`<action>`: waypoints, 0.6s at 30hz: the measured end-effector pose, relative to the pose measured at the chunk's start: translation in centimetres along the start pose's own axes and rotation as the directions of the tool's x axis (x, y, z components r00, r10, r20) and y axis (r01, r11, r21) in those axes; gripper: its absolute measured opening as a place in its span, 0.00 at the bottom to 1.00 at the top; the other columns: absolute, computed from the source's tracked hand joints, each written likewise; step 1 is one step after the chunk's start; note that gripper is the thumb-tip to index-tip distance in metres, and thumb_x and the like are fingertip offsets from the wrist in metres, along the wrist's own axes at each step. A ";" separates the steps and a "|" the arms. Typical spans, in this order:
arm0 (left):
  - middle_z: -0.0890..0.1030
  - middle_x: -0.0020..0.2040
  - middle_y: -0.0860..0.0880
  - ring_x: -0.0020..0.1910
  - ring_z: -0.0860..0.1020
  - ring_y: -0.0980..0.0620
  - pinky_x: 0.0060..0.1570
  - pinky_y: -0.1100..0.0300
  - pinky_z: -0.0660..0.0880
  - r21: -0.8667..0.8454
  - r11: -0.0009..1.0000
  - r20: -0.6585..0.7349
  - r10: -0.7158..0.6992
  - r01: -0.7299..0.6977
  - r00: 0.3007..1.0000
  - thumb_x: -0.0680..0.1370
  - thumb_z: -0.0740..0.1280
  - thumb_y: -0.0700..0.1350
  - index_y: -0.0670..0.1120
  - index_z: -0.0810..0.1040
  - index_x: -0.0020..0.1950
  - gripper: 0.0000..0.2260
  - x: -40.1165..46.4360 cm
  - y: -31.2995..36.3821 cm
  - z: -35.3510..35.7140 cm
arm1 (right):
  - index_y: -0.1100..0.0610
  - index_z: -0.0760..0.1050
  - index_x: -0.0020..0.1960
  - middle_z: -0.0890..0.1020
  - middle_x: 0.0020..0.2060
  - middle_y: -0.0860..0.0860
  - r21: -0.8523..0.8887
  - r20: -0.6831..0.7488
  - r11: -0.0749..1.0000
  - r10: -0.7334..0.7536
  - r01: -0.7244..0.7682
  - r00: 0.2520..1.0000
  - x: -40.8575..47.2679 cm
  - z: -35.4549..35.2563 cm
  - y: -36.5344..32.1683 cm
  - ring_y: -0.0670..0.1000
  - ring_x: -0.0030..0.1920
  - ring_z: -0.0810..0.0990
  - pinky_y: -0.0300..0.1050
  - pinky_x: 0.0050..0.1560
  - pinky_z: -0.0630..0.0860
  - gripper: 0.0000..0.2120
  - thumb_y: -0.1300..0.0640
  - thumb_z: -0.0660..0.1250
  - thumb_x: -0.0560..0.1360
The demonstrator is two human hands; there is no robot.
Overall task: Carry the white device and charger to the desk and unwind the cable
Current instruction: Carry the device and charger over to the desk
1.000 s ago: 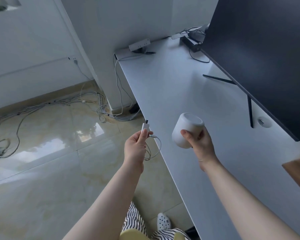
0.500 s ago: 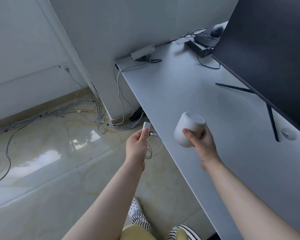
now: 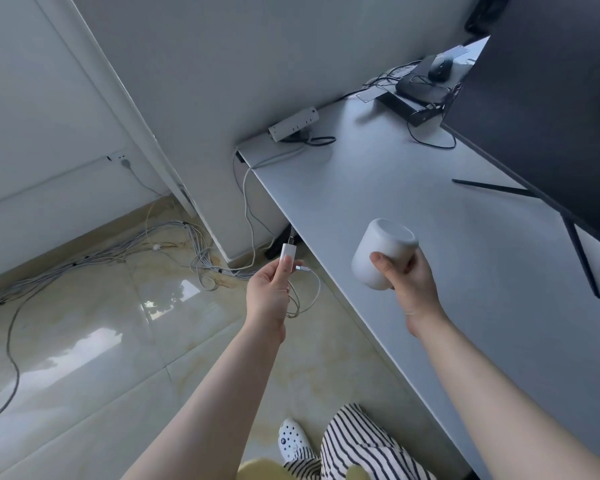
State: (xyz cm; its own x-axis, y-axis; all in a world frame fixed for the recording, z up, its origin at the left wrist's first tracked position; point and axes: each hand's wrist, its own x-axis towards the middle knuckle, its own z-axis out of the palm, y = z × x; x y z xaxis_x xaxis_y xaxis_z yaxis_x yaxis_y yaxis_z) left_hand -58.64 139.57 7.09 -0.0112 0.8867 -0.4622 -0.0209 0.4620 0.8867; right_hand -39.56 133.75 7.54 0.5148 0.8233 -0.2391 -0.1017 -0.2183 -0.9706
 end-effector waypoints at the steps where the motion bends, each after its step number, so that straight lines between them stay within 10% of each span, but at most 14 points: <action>1: 0.63 0.21 0.58 0.26 0.57 0.55 0.27 0.65 0.59 0.000 1.000 0.005 0.000 0.000 1.000 0.79 0.65 0.51 0.46 0.84 0.47 0.12 0.5 0.2 0.0 | 0.43 0.74 0.56 0.80 0.53 0.43 0.000 -0.007 1.000 0.001 -0.001 1.000 0.4 0.2 -0.1 0.42 0.53 0.79 0.47 0.54 0.76 0.29 0.39 0.74 0.56; 18: 0.73 0.32 0.53 0.29 0.62 0.54 0.32 0.61 0.60 0.042 0.999 0.080 0.014 -0.018 0.997 0.78 0.65 0.51 0.46 0.84 0.45 0.12 11.8 6.3 5.5 | 0.47 0.73 0.59 0.80 0.53 0.44 0.034 -0.073 0.999 0.015 -0.012 0.997 12.3 2.3 -2.8 0.42 0.52 0.79 0.43 0.51 0.75 0.33 0.40 0.74 0.56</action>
State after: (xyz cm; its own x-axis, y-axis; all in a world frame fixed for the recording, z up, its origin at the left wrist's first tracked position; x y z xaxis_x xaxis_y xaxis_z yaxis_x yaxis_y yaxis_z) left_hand -53.38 153.00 7.29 0.0684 0.8919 -0.4470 0.0212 0.4467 0.8944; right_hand -34.95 145.66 7.22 0.5738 0.7797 -0.2505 -0.1369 -0.2103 -0.9680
